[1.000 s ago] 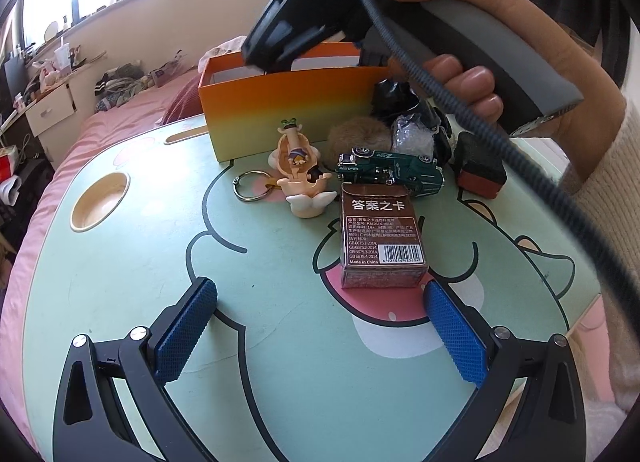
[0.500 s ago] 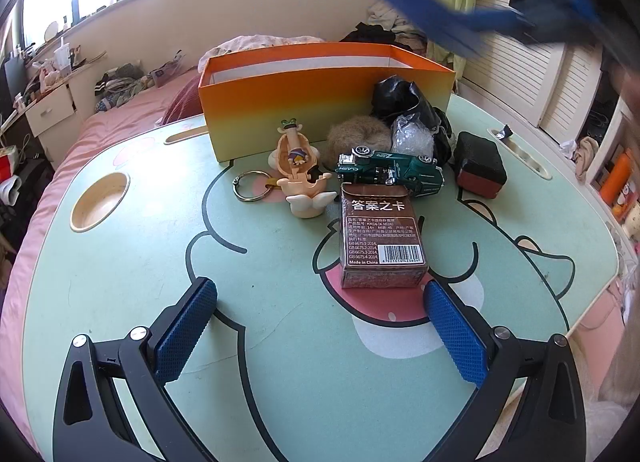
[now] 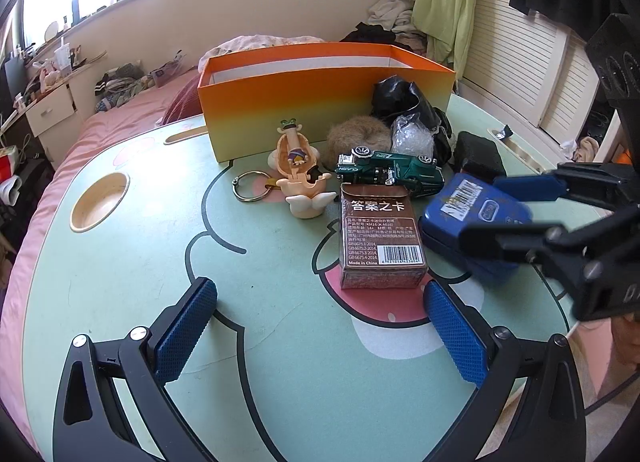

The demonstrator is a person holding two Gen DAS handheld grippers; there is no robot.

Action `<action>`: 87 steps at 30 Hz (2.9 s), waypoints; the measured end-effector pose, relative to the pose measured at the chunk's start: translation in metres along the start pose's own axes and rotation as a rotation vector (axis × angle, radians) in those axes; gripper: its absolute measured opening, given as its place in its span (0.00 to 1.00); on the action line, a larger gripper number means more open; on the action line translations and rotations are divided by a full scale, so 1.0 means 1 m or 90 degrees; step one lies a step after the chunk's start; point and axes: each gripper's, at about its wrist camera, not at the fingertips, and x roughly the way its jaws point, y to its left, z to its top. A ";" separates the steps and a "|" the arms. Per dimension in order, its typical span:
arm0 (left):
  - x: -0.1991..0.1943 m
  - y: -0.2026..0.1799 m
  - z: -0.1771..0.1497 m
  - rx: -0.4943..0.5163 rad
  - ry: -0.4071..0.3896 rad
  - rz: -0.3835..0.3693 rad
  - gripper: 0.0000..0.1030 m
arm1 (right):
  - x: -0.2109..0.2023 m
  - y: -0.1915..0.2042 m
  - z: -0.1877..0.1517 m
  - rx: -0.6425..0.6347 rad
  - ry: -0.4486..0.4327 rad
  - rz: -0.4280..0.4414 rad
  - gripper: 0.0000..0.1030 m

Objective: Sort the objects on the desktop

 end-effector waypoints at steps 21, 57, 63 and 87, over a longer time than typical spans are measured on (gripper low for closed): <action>-0.006 -0.001 -0.005 0.020 -0.005 -0.016 1.00 | -0.005 0.007 -0.055 -0.033 -0.139 -0.110 1.00; 0.061 0.032 0.178 0.030 0.140 0.044 0.49 | -0.005 0.009 -0.054 -0.032 -0.143 -0.111 1.00; 0.071 0.039 0.197 0.008 0.294 -0.028 0.49 | -0.005 0.009 -0.054 -0.032 -0.143 -0.110 1.00; 0.143 0.034 0.195 0.095 0.339 0.209 0.15 | -0.003 0.011 -0.051 -0.036 -0.145 -0.111 1.00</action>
